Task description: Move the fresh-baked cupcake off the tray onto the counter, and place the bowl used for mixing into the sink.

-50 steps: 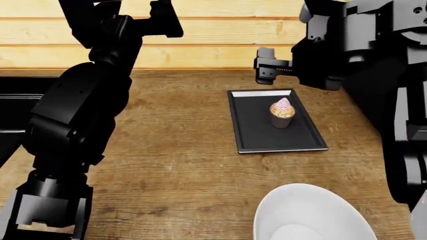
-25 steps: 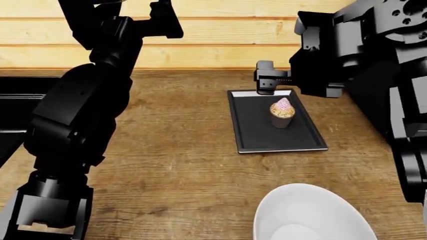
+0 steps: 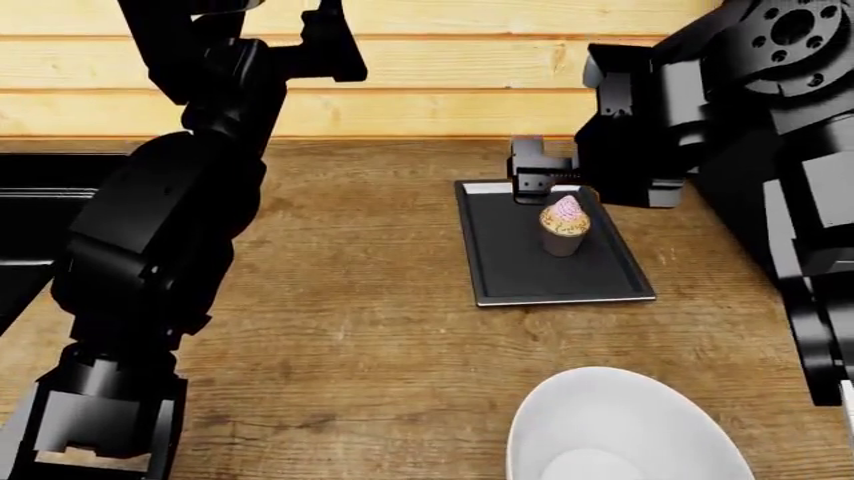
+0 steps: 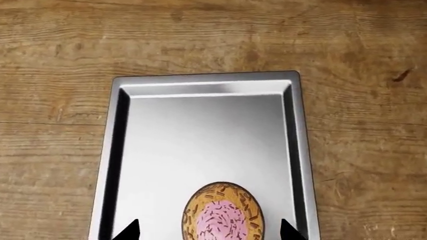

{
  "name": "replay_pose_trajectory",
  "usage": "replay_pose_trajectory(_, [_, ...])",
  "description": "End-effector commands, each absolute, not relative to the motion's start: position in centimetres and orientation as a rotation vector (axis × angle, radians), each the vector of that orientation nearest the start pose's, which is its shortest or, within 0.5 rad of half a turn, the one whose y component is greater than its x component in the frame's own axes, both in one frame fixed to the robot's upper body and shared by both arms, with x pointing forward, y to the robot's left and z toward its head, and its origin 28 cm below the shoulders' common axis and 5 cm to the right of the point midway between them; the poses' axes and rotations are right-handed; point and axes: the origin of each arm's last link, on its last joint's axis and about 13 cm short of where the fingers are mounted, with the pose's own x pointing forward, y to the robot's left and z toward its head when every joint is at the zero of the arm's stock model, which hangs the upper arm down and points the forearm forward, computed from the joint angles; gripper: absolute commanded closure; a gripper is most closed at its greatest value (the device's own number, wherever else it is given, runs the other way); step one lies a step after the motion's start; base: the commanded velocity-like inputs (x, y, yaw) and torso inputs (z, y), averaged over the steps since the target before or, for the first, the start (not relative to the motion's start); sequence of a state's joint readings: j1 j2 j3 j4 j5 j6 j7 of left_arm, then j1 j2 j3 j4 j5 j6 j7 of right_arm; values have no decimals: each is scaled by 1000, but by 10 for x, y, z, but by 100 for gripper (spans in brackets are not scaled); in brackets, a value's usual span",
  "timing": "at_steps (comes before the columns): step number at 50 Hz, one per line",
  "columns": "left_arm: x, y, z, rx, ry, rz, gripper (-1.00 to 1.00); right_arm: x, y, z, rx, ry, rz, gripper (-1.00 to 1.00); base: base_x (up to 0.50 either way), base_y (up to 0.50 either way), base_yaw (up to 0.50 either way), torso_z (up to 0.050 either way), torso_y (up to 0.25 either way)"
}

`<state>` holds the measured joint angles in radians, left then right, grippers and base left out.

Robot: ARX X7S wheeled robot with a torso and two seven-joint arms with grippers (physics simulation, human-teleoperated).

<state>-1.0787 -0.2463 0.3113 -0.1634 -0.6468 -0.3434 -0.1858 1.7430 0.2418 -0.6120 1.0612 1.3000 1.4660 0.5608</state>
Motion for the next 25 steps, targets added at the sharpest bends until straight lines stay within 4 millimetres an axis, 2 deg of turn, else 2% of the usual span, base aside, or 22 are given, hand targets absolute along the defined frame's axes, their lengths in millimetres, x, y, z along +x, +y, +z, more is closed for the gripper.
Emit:
replay_pose_trajectory(1, [365, 201, 276, -184, -416, -223, -100, 366, -112, 329, 39, 923, 81, -100, 0, 0, 0, 0, 0])
replay_pose_trajectory(25, [366, 202, 271, -185, -399, -221, -100, 377, -113, 310, 41, 986, 96, -100, 0, 0, 0, 0, 0])
